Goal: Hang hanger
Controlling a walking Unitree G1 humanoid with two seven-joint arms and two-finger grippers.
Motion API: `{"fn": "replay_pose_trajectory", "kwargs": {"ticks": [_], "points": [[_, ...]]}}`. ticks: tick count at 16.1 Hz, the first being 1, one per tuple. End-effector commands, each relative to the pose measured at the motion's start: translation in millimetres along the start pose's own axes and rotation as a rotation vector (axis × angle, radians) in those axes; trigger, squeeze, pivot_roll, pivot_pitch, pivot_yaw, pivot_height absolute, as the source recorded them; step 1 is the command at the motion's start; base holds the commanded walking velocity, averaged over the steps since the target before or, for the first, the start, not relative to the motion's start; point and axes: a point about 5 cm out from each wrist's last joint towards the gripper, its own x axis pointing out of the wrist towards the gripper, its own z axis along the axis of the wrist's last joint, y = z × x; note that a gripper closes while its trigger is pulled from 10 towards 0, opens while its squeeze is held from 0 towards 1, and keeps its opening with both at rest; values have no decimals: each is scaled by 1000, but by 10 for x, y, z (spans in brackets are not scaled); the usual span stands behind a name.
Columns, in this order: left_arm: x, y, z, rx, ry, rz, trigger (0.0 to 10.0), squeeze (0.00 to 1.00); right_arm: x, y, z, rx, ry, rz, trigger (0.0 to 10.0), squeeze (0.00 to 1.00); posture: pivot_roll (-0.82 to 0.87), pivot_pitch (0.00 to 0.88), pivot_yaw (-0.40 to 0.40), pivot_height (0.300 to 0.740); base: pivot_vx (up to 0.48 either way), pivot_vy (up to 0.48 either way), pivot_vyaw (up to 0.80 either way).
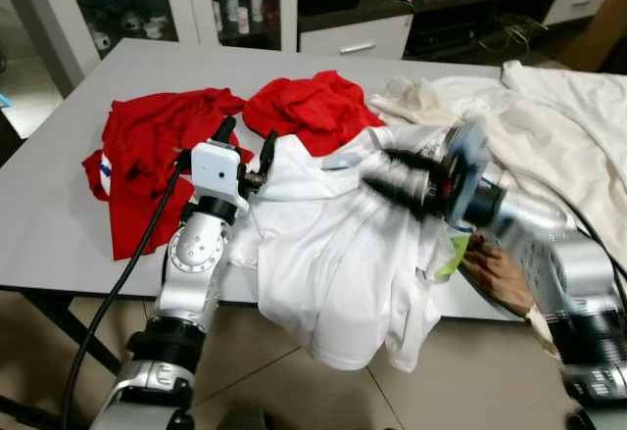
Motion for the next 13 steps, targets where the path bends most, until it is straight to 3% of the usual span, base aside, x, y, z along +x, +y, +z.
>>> {"fn": "replay_pose_trajectory", "kwargs": {"ticks": [1,3,5,6,7,8,10,13], "points": [[26,-37,53,29,-27,-55,10000,1000,10,105,-39,-27,36,79,3529,0,192,0,-40,740,0,0,0],[-5,-88,62,46,-40,-151,10000,1000,56,175,-65,-12,41,129,10000,0,192,0,-40,740,0,0,0],[-37,-167,54,121,-36,-282,10000,1000,140,304,-141,17,60,204,10000,0,194,0,-42,740,0,0,0],[-30,-165,43,198,-27,-330,10000,690,252,434,-320,43,122,257,10000,0,196,0,-42,740,0,0,0],[-25,-157,43,201,-26,-326,10000,690,270,446,-349,49,132,258,10000,0,196,0,-42,740,0,0,0],[-19,-144,50,201,-28,-324,10000,0,299,460,-387,59,144,259,10000,0,196,0,-42,740,0,0,0],[23,-56,135,186,-61,-294,10000,0,443,531,-530,109,188,267,10000,0,196,0,-43,740,0,0,0],[64,139,218,140,-74,-227,10000,0,591,426,-782,155,325,131,10000,0,206,0,-48,740,0,0,0]]}}
